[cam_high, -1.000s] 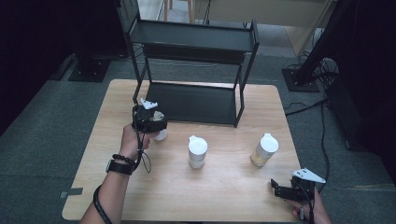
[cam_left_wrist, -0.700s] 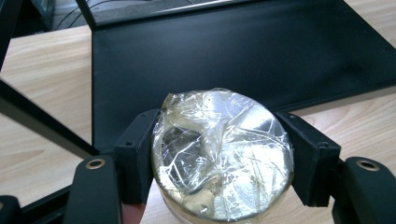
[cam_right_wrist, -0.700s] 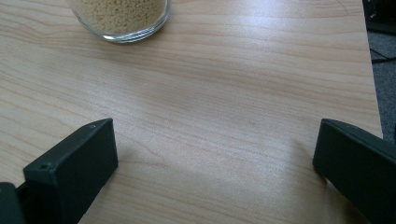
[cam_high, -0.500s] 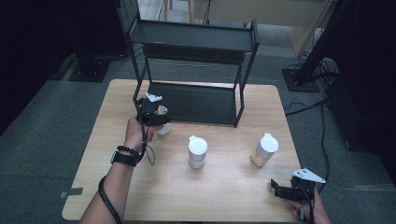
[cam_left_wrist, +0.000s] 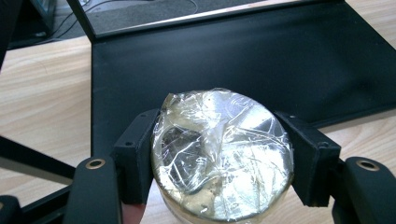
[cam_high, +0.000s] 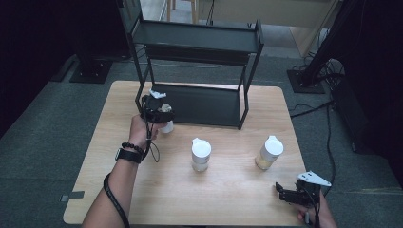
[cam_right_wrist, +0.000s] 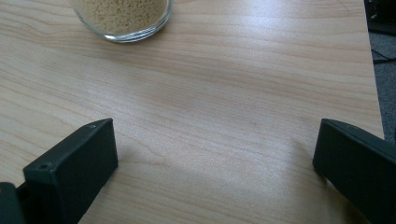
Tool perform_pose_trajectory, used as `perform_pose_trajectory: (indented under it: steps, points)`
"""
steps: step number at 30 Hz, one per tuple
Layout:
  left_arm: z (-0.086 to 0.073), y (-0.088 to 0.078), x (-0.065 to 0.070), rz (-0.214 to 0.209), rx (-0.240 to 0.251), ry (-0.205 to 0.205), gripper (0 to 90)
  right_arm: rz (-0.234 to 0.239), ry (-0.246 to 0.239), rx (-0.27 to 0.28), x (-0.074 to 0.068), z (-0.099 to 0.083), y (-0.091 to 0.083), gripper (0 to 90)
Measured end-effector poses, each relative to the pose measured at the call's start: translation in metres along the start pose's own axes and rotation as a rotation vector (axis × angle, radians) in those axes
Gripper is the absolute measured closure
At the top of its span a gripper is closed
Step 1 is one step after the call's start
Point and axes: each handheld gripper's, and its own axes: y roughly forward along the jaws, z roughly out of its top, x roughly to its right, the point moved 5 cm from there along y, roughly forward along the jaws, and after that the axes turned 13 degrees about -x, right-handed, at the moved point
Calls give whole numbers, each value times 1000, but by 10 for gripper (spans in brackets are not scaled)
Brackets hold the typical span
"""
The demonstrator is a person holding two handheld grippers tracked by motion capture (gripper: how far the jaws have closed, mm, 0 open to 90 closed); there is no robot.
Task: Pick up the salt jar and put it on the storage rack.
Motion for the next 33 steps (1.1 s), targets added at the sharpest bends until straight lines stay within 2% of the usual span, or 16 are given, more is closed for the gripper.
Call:
perform_pose_trajectory:
  steps: [19, 33]
  points:
    - [33, 12, -3, 21, 14, -8, 353, 1, -1, 0, 0, 0, 0, 0]
    - [54, 36, -13, 45, -3, -28, 353, 5, -5, -1, -1, 0, 0, 0]
